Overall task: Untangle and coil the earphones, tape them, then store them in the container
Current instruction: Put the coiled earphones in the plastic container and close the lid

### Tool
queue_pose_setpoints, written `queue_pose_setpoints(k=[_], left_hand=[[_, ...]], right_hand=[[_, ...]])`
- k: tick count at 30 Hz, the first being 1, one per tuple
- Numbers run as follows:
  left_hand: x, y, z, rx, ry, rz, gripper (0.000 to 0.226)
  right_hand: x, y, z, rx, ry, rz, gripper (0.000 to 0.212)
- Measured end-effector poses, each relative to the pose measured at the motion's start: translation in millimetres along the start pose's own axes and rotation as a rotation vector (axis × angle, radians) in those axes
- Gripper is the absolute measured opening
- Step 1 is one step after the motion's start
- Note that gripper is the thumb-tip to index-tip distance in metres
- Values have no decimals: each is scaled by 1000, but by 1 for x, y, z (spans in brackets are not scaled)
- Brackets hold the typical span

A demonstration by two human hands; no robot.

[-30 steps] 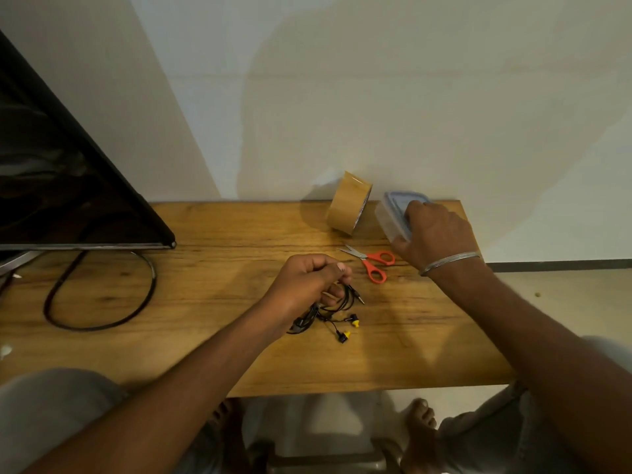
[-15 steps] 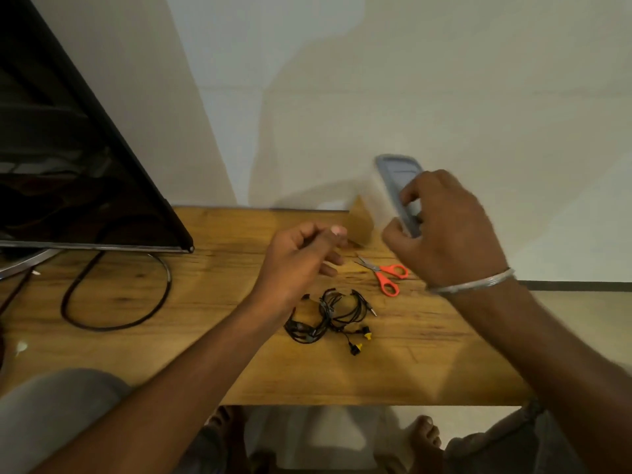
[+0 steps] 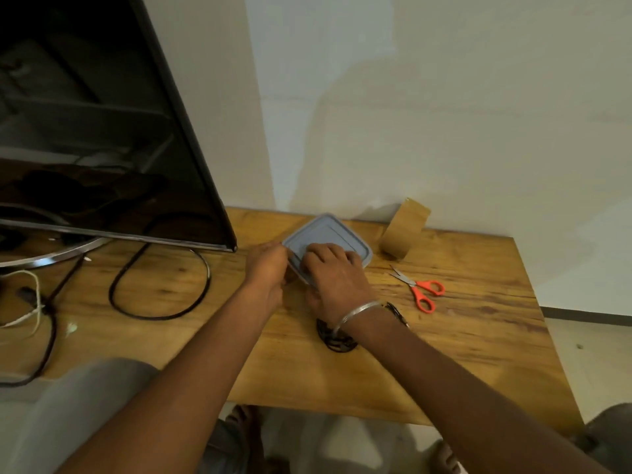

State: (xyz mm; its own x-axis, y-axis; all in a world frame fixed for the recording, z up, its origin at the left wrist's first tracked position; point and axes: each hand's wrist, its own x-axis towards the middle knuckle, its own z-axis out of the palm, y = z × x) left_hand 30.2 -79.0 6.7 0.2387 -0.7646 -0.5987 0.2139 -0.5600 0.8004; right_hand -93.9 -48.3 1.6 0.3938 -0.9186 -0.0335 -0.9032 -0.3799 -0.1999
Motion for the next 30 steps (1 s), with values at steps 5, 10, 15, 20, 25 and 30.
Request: queue_pose_setpoints(k=[5,10,15,20,25,30], left_hand=[[12,-14,1,-53,112,-31,21],[-5,-24,8,-86,16,-121,18],[-7,-32,6,-121,-16,-100,31],[-6,-34,5,-126,36,-52,27],[-8,-33,4,-66,84,7,16],[-9,-27,4,-64,52,26,21]], right_hand=[[18,24,-10,-34,-124,-151,58],[24,24,-16,-183,-139,-264,48],[11,8,1,-383,-41,-289,39],[9,7,17,-469,62,-270,33],[9,4,-32,-111,382,-131,23],[-12,51,-89,277,837,281,23]])
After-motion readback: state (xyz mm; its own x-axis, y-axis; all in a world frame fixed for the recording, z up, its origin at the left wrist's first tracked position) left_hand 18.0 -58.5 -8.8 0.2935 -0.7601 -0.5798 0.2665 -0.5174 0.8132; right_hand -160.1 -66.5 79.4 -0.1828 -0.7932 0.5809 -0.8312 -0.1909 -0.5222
